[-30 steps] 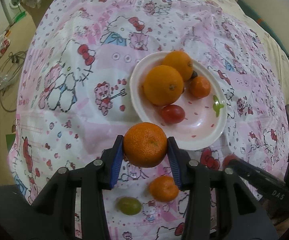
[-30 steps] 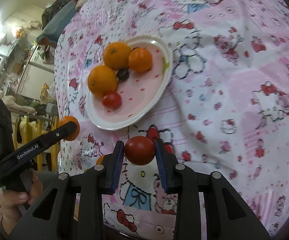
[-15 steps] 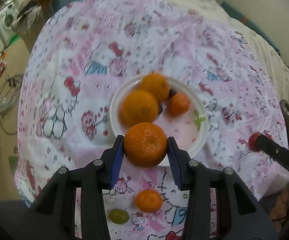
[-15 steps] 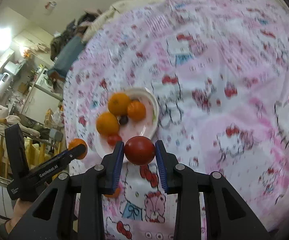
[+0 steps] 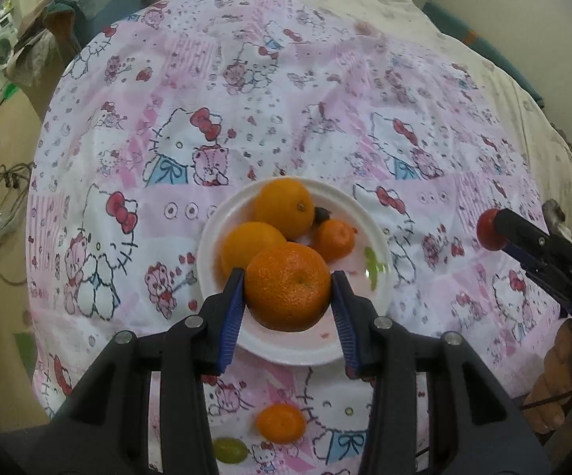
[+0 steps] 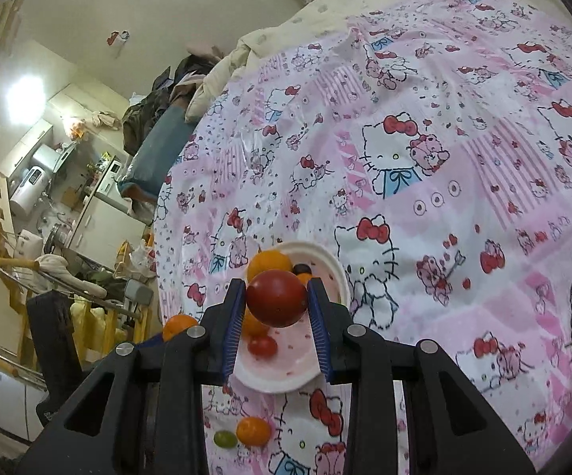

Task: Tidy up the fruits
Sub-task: 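Carry the mandarin onto the plate with left while right carries the tomato onto it, then open both tools and lift them away from the plate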

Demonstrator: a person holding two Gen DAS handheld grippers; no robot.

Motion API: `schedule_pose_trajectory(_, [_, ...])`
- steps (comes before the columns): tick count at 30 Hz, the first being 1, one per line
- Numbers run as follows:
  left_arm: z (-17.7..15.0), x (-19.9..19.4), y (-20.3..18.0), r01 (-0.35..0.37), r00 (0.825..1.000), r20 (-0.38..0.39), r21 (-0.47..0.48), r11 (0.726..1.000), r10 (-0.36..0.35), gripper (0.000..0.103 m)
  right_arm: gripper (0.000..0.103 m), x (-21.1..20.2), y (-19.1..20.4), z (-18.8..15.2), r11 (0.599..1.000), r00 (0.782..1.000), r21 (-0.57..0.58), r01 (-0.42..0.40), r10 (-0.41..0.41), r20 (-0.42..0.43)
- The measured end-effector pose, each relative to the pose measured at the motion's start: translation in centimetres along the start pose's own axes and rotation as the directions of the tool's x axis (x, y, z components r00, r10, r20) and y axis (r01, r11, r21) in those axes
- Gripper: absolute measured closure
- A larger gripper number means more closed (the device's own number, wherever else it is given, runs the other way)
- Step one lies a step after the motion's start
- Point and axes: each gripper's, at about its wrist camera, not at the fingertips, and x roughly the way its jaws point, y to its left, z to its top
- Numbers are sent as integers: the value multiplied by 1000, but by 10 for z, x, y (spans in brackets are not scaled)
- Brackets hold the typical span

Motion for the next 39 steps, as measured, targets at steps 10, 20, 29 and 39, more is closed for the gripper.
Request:
schedule_pose_trajectory(10, [23, 25, 2, -9, 999, -31, 21, 1000, 9, 65, 69, 39, -8, 21, 1000, 997, -4, 15, -15, -76])
schedule_pose_trajectory(20, [24, 63, -16, 72, 993, -100, 73, 995, -64, 64, 69, 91, -10, 26, 999, 981, -31, 31, -37, -189])
schedule_pose_trajectory(29, [12, 87, -36, 59, 990, -137, 153, 986, -38, 64, 69, 122, -26, 28, 998, 963, -1, 59, -58, -263])
schedule_pose_trajectory(39, [8, 95, -45, 5, 989, -144, 218, 976, 27, 63, 66, 129, -28, 24, 998, 955, 8, 56, -51, -291])
